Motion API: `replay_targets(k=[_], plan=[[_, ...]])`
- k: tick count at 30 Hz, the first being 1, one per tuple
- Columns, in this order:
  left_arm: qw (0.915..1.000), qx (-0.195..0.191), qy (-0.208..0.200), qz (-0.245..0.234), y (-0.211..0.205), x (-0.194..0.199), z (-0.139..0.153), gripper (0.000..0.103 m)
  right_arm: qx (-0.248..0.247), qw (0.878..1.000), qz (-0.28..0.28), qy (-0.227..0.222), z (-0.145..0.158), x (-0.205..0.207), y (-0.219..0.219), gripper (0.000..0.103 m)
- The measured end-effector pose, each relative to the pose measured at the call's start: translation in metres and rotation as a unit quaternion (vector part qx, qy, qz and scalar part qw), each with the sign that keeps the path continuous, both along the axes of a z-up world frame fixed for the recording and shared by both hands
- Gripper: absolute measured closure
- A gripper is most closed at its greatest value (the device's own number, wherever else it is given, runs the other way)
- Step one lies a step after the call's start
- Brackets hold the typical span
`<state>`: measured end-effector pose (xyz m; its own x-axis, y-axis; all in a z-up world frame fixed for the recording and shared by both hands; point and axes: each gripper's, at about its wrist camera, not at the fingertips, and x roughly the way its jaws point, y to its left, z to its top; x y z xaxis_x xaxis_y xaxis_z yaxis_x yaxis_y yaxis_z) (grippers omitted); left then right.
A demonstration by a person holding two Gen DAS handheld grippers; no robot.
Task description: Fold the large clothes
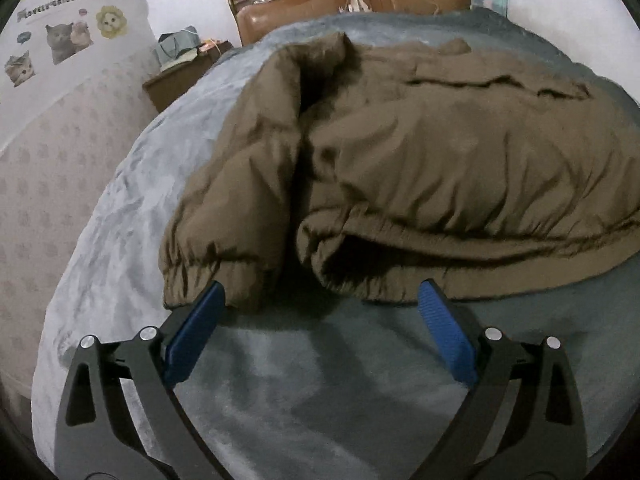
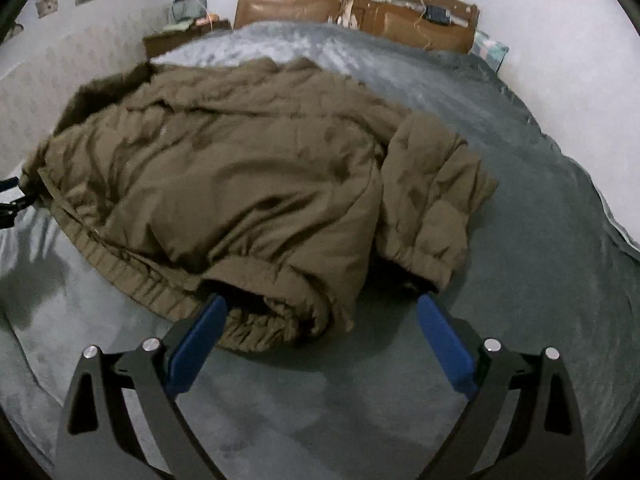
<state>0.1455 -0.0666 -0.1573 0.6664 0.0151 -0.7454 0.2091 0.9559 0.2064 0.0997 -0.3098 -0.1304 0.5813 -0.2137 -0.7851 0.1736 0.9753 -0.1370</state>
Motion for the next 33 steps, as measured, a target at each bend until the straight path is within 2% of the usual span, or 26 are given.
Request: replay_targets(k=[6,9,12,13,14,15,16,18,19,21,23,25,29,33], plan=[[0.9997,-0.024,0.006,0.003,0.003,0.013,-0.012,0.007,0.0,1.0,-0.008,0.017,-0.014,0.006,-0.002,0.007],[0.9998,-0.014,-0.007,0.01,-0.009,0.038,-0.02,0.007,-0.002,1.0,-0.017,0.018,-0.018,0.013,-0.006,0.007],[0.9998,-0.001,-0.019,0.002,-0.015,0.048,-0.02,0.009,-0.002,1.0,-0.019,0.024,-0.023,0.019,-0.007,0.008],[0.9998,-0.001,-0.019,0.001,-0.014,0.047,-0.02,0.017,0.0,1.0,-0.02,0.024,-0.025,0.02,-0.007,0.013],[0.9999,-0.004,-0.016,0.0,-0.011,0.045,-0.02,0.022,0.009,1.0,-0.016,0.025,-0.026,0.022,-0.007,0.022],[0.9999,-0.007,-0.013,0.001,-0.012,0.047,-0.02,0.037,0.015,0.999,-0.016,0.028,-0.027,0.023,-0.008,0.052],[0.9999,-0.011,-0.012,0.002,-0.012,0.049,-0.019,0.06,0.021,0.999,-0.017,0.033,-0.028,0.024,-0.009,0.07],[0.9997,-0.024,-0.008,0.001,-0.013,0.056,-0.016,0.076,0.026,0.999,-0.016,0.032,-0.027,0.026,-0.007,0.08],[0.9996,-0.026,-0.012,0.002,-0.016,0.056,-0.015,0.084,0.028,0.999,-0.013,0.033,-0.027,0.026,-0.006,0.083],[0.9995,-0.025,-0.021,0.001,-0.012,0.046,-0.008,0.089,0.033,0.999,-0.011,0.025,-0.021,0.026,-0.004,0.086],[0.9993,-0.021,-0.031,0.004,-0.019,0.047,-0.004,0.09,0.037,0.999,-0.014,0.009,-0.011,0.023,-0.005,0.088],[0.9988,-0.033,-0.035,0.011,-0.019,0.042,0.009,0.092,0.049,0.998,-0.023,-0.019,0.008,0.014,-0.01,0.088],[0.9978,-0.05,-0.043,0.008,-0.01,0.009,0.045,0.092,0.064,0.994,-0.046,-0.075,0.049,-0.017,-0.024,0.089],[0.9978,-0.046,-0.042,-0.021,-0.016,-0.033,0.073,0.092,0.06,0.992,-0.056,-0.097,0.076,-0.05,-0.033,0.089]])
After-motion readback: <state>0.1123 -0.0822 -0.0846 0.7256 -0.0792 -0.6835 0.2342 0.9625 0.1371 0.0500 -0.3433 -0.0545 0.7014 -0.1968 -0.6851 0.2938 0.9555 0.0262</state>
